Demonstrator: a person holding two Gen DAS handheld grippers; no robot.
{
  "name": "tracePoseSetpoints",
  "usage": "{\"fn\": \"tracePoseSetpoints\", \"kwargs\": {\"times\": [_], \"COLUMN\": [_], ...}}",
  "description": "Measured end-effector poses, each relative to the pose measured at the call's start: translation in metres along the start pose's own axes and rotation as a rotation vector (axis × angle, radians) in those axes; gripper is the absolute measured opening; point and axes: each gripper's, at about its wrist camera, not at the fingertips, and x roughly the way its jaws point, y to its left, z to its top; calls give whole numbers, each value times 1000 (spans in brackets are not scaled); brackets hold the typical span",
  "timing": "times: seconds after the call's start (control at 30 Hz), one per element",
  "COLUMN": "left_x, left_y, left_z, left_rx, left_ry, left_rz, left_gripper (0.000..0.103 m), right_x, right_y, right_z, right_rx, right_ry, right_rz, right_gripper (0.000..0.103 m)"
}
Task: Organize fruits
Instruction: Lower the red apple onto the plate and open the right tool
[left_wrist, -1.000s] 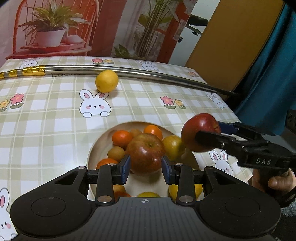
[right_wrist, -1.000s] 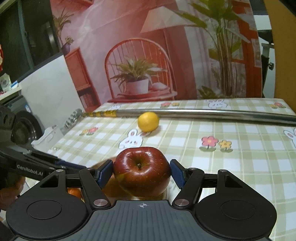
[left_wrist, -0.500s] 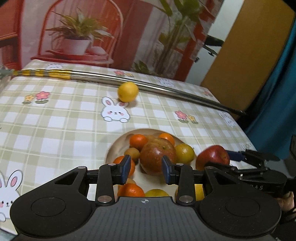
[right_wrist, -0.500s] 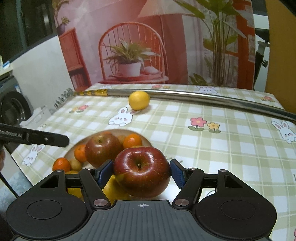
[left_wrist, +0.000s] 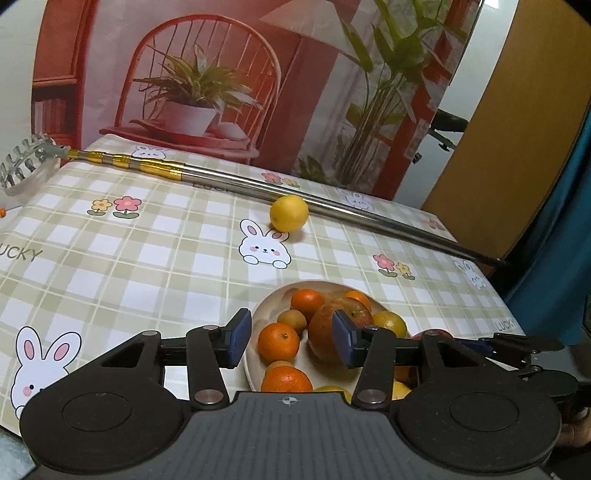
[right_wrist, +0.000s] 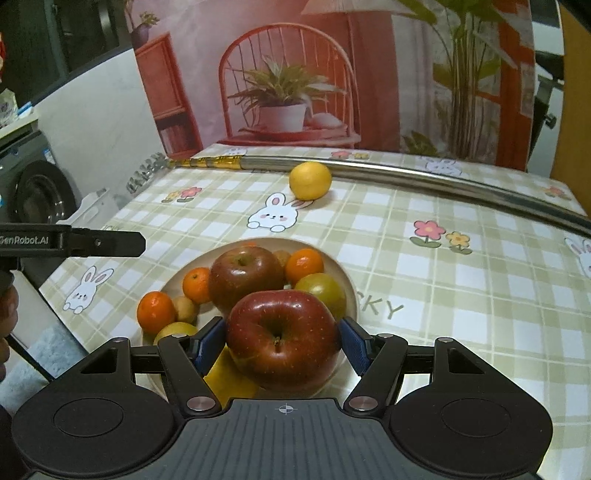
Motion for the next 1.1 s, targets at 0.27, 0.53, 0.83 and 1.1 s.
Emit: {"fn": "tracePoseSetpoints", "kwargs": {"times": [0.27, 0.53, 0.83, 1.1], "left_x": [1, 4, 4, 5], "left_y": [0, -5, -9, -14], "left_z": [-3, -4, -5, -8], "left_rx": [-3, 20, 41, 59], "left_ry": [-2, 4, 4, 10], "left_rz": [14, 37, 58, 62], "left_gripper": [51, 51, 51, 51], "right_x": [19, 24, 5, -2], "right_y": [-13, -14, -11, -18], "right_z": [0, 1, -3, -9], "right_rx": [60, 60, 51, 76], "right_ry": [47, 49, -44, -84], "right_rz": [8, 14, -9, -11], "right_gripper": [63, 64, 59, 35]}}
